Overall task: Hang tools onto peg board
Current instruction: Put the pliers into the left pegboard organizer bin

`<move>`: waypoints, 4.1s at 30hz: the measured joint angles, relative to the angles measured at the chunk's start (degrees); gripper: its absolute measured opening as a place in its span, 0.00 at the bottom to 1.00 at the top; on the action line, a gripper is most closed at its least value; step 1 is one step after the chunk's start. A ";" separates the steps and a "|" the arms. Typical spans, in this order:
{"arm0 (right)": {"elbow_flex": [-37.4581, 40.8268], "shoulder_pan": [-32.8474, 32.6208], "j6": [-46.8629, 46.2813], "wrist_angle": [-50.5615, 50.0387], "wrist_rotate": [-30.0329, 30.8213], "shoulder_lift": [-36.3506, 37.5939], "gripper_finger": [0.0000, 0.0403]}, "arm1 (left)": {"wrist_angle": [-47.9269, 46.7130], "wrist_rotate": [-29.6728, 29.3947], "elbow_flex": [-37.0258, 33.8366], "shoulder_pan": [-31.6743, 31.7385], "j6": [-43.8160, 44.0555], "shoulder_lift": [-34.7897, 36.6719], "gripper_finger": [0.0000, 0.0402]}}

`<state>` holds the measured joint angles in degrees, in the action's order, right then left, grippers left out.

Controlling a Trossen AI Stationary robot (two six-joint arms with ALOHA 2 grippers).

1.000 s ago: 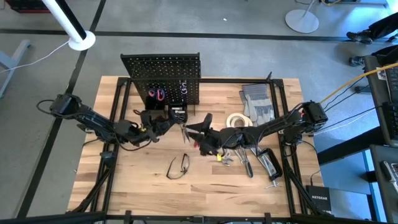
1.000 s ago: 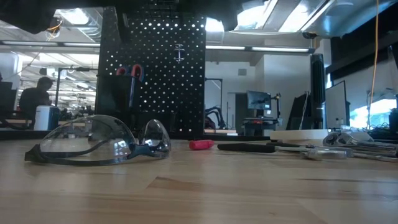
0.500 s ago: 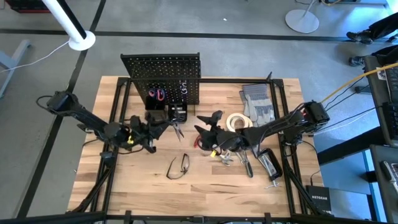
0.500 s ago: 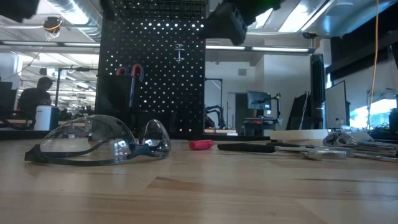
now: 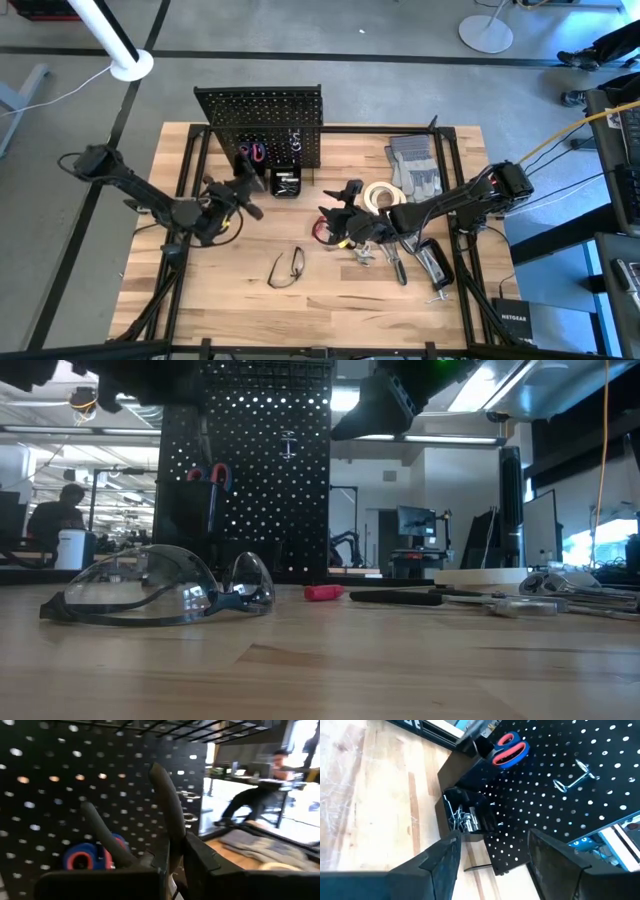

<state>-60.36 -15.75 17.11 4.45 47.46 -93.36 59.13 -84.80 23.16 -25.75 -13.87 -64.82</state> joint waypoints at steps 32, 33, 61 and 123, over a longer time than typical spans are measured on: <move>0.00 0.00 -5.66 -1.60 -3.56 0.00 0.57 | -3.31 -0.60 -1.22 13.89 -0.29 1.07 0.05; 0.00 0.00 -6.13 -1.60 -3.56 0.00 0.57 | -4.92 -0.56 -1.25 14.53 0.71 1.07 0.05; 0.00 0.00 -7.97 -1.82 -6.12 0.00 0.57 | -33.18 14.89 -1.29 19.35 31.21 -3.98 0.23; -0.26 -1.76 -51.44 -34.08 -42.07 -14.49 0.43 | -55.42 44.02 4.48 -6.89 58.40 -11.66 0.43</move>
<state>-60.62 -17.51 -34.33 -29.63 5.39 -107.85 3.71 -40.79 27.64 -32.64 44.53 -76.48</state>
